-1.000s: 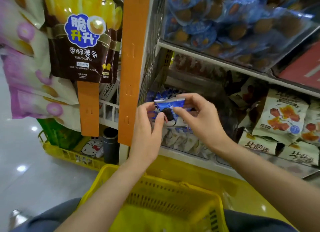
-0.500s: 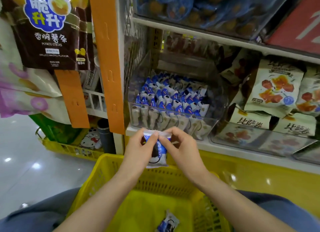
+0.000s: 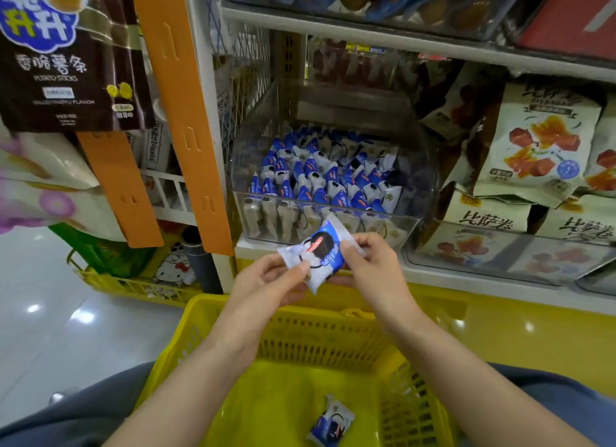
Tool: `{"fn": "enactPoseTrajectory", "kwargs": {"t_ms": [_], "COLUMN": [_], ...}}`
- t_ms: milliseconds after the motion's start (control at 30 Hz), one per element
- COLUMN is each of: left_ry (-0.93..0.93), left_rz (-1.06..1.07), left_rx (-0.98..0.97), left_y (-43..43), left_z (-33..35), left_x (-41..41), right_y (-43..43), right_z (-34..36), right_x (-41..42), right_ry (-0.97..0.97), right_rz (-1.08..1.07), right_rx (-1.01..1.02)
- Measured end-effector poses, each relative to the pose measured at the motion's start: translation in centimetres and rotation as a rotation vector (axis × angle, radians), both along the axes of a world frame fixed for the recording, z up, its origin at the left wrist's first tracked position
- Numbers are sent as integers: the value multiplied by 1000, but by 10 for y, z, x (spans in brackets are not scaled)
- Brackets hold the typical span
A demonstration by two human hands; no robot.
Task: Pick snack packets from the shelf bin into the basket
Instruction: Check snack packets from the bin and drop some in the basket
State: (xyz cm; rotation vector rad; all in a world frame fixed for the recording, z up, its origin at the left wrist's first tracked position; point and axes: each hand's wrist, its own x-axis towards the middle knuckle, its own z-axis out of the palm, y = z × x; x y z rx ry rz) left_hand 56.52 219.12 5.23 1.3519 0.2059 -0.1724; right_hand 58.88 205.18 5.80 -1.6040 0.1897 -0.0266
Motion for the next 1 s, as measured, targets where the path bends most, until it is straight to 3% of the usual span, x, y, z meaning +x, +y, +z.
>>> {"fn": "enactPoseTrajectory", "kwargs": {"t_ms": [100, 233, 333, 433, 633, 733, 867, 1000], "left_ry": [-64, -224, -439, -511, -354, -352, -293, -170], "left_rz": [113, 206, 98, -6, -11, -32, -66, -95], "left_rx": [92, 407, 664, 889, 683, 691, 618, 436], "left_y": [6, 17, 19, 16, 9, 10, 8, 7], "left_z": [2, -1, -2, -5, -4, -1, 2, 3], "left_x": [0, 6, 6, 4, 7, 6, 4, 4], "right_y": [-1, -2, 2, 9, 10, 11, 6, 5], "right_z": [1, 1, -9, -14, -14, -12, -8, -2], "right_x": [-3, -10, -16, -20, -15, -15, -15, -20], "right_ry": [103, 233, 119, -12, -46, -75, -231, -453], "right_rz": [77, 322, 442, 432, 338, 318, 272, 278], "right_rx": [101, -120, -518, -501, -344, -317, -468, -759]}}
